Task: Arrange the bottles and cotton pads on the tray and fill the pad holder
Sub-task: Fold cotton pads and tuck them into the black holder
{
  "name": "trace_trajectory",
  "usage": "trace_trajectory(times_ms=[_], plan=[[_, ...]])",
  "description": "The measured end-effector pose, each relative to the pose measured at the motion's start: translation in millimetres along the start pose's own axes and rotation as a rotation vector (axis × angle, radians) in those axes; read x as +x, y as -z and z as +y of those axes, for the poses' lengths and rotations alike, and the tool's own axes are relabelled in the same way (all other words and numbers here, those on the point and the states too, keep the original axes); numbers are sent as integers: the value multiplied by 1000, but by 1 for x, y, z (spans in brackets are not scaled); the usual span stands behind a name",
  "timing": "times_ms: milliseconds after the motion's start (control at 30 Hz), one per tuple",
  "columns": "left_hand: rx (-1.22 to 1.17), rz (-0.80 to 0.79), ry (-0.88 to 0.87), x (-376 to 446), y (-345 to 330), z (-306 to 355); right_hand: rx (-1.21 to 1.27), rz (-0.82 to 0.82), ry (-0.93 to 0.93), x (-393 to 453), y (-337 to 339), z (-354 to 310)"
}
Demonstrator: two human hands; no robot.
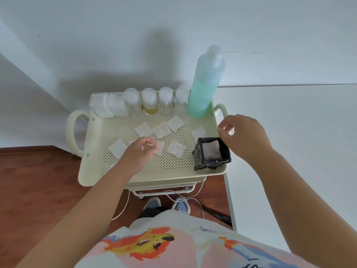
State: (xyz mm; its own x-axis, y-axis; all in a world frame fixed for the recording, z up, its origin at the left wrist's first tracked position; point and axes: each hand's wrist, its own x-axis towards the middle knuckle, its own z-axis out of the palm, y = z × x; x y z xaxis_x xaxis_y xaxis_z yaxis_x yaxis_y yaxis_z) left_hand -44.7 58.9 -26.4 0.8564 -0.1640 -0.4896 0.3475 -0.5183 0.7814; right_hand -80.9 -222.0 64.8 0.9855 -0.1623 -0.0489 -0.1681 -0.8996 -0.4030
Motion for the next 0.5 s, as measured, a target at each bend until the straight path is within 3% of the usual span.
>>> trace_trajectory(times_ms=[167, 367, 500], plan=[[99, -57, -84, 9, -12, 16, -131, -474, 100, 2, 4, -13], [65, -127, -74, 13, -32, 22, -355, -615, 28, -2, -15, -18], [68, -151, -62, 19, -38, 20, -551, -689, 96, 3, -26, -24]])
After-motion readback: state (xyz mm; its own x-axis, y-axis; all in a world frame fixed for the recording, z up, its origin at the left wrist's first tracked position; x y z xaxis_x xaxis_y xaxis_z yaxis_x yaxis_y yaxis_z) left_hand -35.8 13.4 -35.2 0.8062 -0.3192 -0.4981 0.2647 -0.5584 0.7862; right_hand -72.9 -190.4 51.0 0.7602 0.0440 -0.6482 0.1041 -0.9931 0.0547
